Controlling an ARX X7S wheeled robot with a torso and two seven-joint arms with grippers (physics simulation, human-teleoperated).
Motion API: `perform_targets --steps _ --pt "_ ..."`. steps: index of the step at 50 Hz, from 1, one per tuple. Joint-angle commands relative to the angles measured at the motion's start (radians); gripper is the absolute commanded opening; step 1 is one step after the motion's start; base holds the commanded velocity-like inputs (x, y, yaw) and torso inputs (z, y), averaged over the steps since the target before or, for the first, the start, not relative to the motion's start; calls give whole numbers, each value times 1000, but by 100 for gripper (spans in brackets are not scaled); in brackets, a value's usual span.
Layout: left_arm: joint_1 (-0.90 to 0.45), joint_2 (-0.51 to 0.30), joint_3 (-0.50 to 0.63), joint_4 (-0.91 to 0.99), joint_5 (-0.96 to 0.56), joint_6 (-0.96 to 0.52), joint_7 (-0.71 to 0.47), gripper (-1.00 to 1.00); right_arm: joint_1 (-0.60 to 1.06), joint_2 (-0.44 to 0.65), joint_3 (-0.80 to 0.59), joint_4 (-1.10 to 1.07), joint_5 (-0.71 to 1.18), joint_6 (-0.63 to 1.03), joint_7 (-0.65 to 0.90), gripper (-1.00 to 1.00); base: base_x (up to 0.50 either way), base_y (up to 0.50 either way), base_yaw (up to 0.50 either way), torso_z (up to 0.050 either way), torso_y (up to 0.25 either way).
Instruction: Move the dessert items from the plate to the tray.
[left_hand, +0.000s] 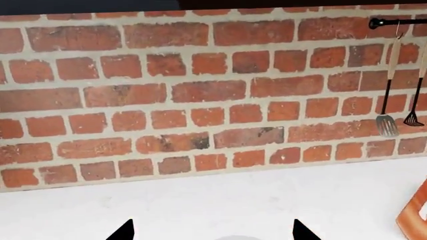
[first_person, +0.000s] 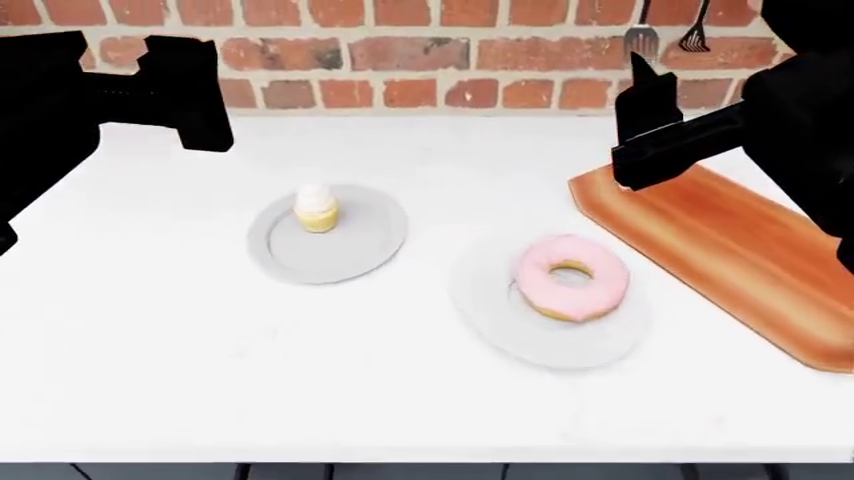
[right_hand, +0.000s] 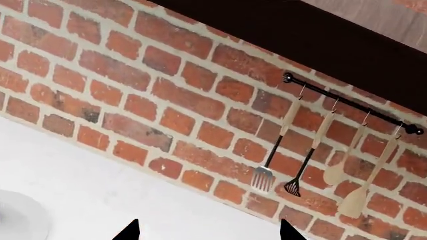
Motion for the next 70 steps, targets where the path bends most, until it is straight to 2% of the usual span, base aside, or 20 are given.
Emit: perform_targets --steps 1,27,54,61,70 --pt "1 -4 5 2 8 11 9 100 -15 6 2 1 -2 -18 -3 100 332 0 0 0 0" --pt "7 2 25 -5 55 32 44 100 -42 22 0 2 -13 -45 -27 100 283 51 0 0 1" --pt "20 -11 38 3 61 50 59 100 -62 21 -11 12 23 -65 -11 100 112 0 0 0 0" --pt "21 -16 43 2 64 51 69 100 -39 23 -30 69 90 -46 12 100 16 0 0 0 0" --pt "33 -14 45 6 69 61 80 100 74 16 -106 200 219 23 87 100 0 0 0 0 0"
